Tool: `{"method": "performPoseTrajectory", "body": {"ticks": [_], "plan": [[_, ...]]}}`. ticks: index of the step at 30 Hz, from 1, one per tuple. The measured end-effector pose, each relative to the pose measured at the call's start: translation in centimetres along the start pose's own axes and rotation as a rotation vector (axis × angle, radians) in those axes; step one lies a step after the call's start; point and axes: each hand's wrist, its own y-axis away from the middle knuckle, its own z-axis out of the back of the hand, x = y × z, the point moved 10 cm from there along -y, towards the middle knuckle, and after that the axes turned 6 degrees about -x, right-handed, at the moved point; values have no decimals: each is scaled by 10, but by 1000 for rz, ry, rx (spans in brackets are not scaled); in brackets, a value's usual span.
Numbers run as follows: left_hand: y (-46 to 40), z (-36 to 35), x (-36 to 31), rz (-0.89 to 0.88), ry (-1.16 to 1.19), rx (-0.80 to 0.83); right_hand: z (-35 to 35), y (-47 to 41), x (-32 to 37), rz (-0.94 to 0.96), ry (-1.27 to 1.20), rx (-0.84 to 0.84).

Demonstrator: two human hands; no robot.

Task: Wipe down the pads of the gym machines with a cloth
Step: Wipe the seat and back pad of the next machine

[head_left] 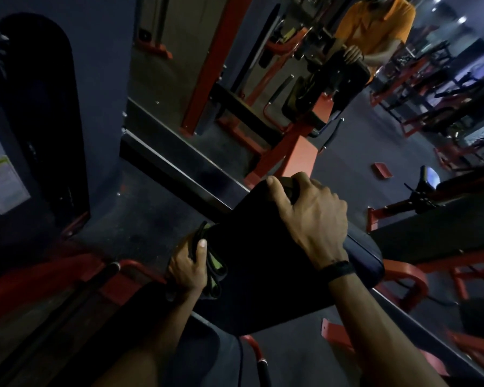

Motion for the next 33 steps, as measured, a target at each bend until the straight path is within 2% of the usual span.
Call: {"method": "performPoseTrajectory", "body": {"ticks": [4,9,15,19,22,27,30,33], "plan": [[3,1,17,-1,-56,10,2,1,0,-10,-31,-22],[3,6,17,-99,-42,-29,0,1,-2,-5,-33,-31],[12,1,75,205,-53,2,2,1,0,6,-35,-39],[13,-4,108,336,12,16,1,1,1,18,-8,-44],[13,-7,110,371,34,23,2,1,2,35,-25,-54],[14,0,76,286,-104,-79,-4,-1,-1,50,-37,-36],[18,2,28,215,-122,-195,-3,-3,-2,63,-77,-5],[26,2,-42,127,-46,-363,1,-4,-4,58,-183,70]]}}
